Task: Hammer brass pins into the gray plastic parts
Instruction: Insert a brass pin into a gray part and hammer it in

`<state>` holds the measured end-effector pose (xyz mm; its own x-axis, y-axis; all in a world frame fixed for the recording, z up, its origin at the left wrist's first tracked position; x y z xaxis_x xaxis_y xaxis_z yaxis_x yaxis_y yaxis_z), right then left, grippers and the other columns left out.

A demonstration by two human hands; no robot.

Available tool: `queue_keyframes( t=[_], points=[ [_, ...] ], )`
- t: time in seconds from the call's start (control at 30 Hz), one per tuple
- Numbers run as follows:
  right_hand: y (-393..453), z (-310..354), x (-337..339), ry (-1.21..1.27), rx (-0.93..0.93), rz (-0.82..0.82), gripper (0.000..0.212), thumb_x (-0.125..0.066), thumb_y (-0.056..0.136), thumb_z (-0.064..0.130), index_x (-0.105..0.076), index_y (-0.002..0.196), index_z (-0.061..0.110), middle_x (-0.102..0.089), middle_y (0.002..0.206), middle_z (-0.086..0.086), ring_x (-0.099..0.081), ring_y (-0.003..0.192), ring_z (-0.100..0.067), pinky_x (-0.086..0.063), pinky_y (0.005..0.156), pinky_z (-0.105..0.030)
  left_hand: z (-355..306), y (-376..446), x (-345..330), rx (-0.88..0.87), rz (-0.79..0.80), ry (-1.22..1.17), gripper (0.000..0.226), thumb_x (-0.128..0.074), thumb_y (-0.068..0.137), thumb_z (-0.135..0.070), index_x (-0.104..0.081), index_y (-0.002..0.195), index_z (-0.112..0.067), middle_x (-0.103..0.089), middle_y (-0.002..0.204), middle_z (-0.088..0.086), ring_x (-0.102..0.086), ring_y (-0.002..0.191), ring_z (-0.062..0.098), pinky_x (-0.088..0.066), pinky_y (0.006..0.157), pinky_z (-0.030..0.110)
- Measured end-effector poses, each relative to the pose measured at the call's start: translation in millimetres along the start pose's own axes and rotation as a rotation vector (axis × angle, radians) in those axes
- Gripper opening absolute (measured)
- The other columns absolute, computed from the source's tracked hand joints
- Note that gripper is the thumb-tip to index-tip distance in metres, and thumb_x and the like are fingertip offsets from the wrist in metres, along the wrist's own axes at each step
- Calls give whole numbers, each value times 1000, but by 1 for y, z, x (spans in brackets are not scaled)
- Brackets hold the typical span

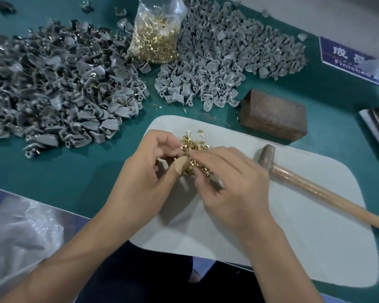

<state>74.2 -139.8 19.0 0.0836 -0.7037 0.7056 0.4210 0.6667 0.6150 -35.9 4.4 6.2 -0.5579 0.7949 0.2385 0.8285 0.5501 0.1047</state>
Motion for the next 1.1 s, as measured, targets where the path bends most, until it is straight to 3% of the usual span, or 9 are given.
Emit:
queue_keyframes(
  t=[0.2, 0.3, 0.4, 0.47, 0.53, 0.73, 0.9, 1.0, 1.1],
  points=[
    [1, -4, -1, 200, -98, 47, 11, -72, 99, 18, -78, 107, 15, -74, 105, 7, -69, 92, -15, -56, 77, -37, 0, 1, 0, -45, 24, 26, 14, -60, 97, -37, -51, 103, -45, -70, 104, -14, -58, 70, 13, -46, 66, 23],
    [1, -5, -1, 227, -190, -2, 7, -69, 99, 16, -75, 103, 15, -69, 95, 10, -63, 82, -7, -52, 71, -30, -5, 0, -2, -80, 36, 143, 15, -54, 100, -45, -51, 114, -47, -63, 117, -21, -62, 98, 14, -50, 84, 31],
    [3, -13, 5, 204, -275, -159, 4, -66, 96, 11, -70, 95, 12, -61, 85, 9, -54, 71, -10, -45, 63, -28, -5, 4, -8, -214, 163, 641, 56, -35, 101, -64, -35, 147, -33, -41, 148, -16, -32, 143, 10, -31, 116, 37],
    [3, -17, 9, 186, -299, -227, 5, -64, 96, 10, -68, 93, 10, -59, 83, 7, -53, 68, -14, -45, 61, -32, -4, 10, -13, -183, 279, 873, 85, -21, 94, -78, -15, 160, -26, -19, 166, -7, -6, 155, 12, -9, 126, 39],
    [2, -18, 12, 175, -304, -257, 6, -63, 97, 12, -67, 93, 11, -58, 83, 7, -53, 67, -16, -44, 60, -35, -4, 19, -17, -162, 325, 938, 98, -16, 89, -85, -7, 162, -21, -6, 171, -3, 6, 157, 12, 1, 127, 38],
    [1, -17, 13, 201, -314, -248, 10, -62, 98, 17, -69, 93, 13, -61, 82, 6, -54, 71, -12, -46, 64, -31, -6, 44, -27, -276, 410, 901, 95, -19, 92, -79, -11, 163, -17, -8, 171, -2, 2, 157, 10, -2, 128, 35],
    [2, -14, 13, 216, -336, -188, 8, -63, 99, 18, -69, 93, 17, -62, 81, 8, -55, 72, -10, -37, 74, -12, -6, 49, -30, -393, 413, 726, 64, -39, 98, -60, -49, 148, -21, -43, 158, -3, -33, 149, 14, -27, 122, 35],
    [2, -14, 12, 227, -353, -167, 6, -66, 97, 17, -70, 93, 19, -63, 83, 9, -56, 70, -11, -37, 74, -14, -2, 48, -29, -423, 366, 557, 46, -55, 97, -50, -68, 129, -19, -61, 138, -3, -52, 133, 18, -45, 109, 38],
    [2, -14, 12, 167, -348, -197, 5, -67, 96, 18, -70, 93, 19, -62, 83, 11, -54, 68, -11, -42, 69, -22, -1, 51, -28, -374, 333, 463, 35, -69, 92, -43, -74, 117, -19, -66, 123, -8, -56, 120, 12, -45, 104, 33]
  ],
)
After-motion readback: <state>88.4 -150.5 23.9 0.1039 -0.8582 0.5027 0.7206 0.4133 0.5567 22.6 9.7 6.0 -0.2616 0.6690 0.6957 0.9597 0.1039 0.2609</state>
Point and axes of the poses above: each hand's wrist, its own y-axis towards the middle knuckle, its own x-axis out of the back of the hand, z = x × y, the point moved 1 cm from there along y, towards the middle knuckle
